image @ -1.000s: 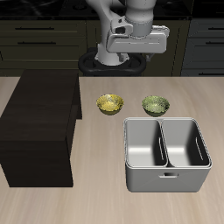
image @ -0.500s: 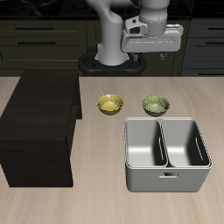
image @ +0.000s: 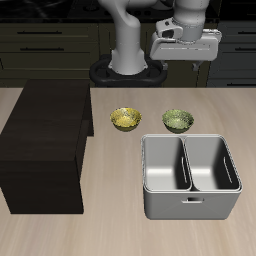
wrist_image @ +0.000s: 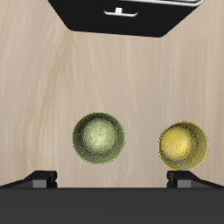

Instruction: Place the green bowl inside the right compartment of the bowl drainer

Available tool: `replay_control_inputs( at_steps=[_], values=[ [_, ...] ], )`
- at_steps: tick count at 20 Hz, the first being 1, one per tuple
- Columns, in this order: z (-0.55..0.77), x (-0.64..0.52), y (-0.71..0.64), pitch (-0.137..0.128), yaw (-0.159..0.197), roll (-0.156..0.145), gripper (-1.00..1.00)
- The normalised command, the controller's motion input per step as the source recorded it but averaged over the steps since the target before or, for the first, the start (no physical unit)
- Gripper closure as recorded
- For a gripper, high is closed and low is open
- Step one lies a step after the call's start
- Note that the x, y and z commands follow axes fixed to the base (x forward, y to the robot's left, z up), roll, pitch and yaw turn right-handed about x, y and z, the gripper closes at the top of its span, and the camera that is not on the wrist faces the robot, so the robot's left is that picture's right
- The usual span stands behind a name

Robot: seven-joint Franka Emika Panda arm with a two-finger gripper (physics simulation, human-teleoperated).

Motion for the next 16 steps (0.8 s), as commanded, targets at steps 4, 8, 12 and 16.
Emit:
replay_control_inputs(
  at_steps=[4, 8, 12, 16],
  values=[
    [-0.06, 0.07, 0.12, 0.015, 0.007, -0.045, -1.00],
    [-0.08, 0.02, 0.13, 0.017, 0.005, -0.025, -1.00],
    [-0.11, 0.04, 0.02, 0.017, -0.011, -0.031, -1.00],
    [-0.24, 0.06, 0.04, 0.030, 0.014, -0.029, -1.00]
  ],
)
